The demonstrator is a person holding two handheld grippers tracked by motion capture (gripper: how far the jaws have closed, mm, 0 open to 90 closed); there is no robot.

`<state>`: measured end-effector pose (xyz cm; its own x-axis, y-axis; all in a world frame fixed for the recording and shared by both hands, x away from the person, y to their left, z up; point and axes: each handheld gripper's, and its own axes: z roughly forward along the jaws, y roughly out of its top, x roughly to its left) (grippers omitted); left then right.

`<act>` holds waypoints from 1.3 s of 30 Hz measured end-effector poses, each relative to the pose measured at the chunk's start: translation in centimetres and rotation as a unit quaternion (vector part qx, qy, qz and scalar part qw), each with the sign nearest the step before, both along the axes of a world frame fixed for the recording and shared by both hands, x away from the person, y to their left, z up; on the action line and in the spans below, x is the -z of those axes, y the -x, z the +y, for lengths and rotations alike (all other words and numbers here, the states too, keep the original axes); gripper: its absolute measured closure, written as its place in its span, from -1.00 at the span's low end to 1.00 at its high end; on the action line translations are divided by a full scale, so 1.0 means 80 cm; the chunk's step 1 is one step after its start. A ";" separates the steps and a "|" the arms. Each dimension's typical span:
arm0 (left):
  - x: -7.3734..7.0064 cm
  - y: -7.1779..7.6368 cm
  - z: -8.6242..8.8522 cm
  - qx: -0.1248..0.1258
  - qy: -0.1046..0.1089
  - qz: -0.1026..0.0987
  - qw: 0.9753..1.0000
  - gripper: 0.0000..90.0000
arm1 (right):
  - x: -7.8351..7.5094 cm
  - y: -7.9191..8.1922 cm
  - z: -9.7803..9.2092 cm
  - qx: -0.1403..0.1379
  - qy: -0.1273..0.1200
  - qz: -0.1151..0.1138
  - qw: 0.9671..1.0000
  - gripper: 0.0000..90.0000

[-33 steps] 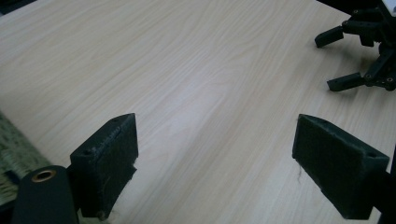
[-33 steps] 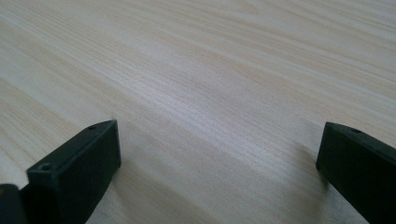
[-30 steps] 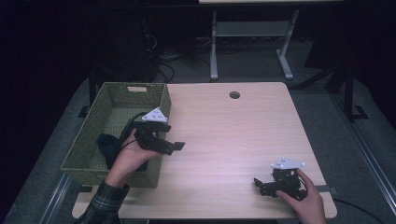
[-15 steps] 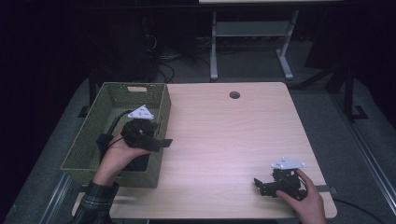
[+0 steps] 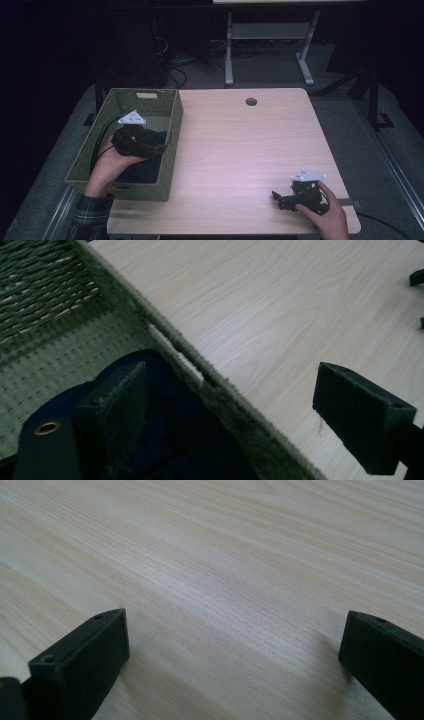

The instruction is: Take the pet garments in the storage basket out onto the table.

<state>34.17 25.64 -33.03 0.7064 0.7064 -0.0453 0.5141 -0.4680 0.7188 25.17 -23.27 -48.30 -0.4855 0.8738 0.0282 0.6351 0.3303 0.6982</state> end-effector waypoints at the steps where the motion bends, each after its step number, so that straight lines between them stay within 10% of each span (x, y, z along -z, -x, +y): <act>1: 0.001 0.000 0.003 -0.002 -0.002 0.001 1.000 -0.69 | 0.000 0.000 0.000 0.000 0.000 0.000 1.000 -1.00; 21: 0.044 -0.014 0.049 -0.050 -0.043 0.037 0.997 -0.69 | 0.000 0.000 0.000 -0.001 0.000 0.000 1.000 -1.00; 39: 0.095 -0.031 0.037 -0.037 -0.093 0.092 0.991 -0.71 | 0.000 0.000 0.000 -0.001 0.000 0.000 1.000 -1.00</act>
